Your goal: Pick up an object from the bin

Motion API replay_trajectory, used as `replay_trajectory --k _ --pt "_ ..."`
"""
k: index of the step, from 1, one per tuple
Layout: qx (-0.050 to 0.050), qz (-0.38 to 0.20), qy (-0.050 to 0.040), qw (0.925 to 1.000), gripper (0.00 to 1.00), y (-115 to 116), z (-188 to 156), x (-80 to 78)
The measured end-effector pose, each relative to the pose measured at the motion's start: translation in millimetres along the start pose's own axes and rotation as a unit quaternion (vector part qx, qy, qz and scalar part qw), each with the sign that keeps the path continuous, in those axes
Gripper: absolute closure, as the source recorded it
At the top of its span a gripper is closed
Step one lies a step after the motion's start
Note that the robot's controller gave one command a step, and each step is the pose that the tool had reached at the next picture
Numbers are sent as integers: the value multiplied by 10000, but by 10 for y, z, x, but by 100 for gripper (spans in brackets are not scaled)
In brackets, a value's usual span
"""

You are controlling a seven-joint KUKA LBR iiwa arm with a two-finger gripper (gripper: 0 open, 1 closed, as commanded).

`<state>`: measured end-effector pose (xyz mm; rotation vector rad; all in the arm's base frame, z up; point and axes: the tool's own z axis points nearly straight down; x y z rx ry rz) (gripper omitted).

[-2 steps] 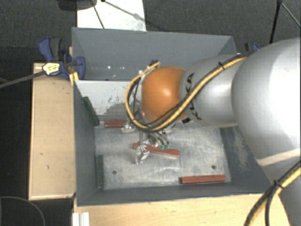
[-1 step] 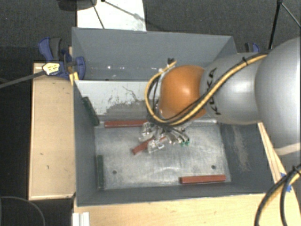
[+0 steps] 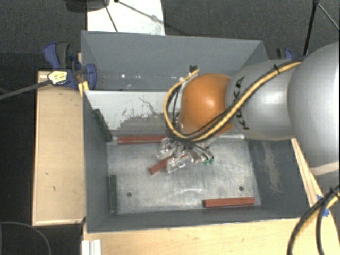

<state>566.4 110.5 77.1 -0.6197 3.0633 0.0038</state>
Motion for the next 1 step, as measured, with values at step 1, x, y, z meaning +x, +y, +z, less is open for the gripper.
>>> replay_trajectory --k 1 --pt "-24 -2084 69 9780 100 56 -1372 -183"
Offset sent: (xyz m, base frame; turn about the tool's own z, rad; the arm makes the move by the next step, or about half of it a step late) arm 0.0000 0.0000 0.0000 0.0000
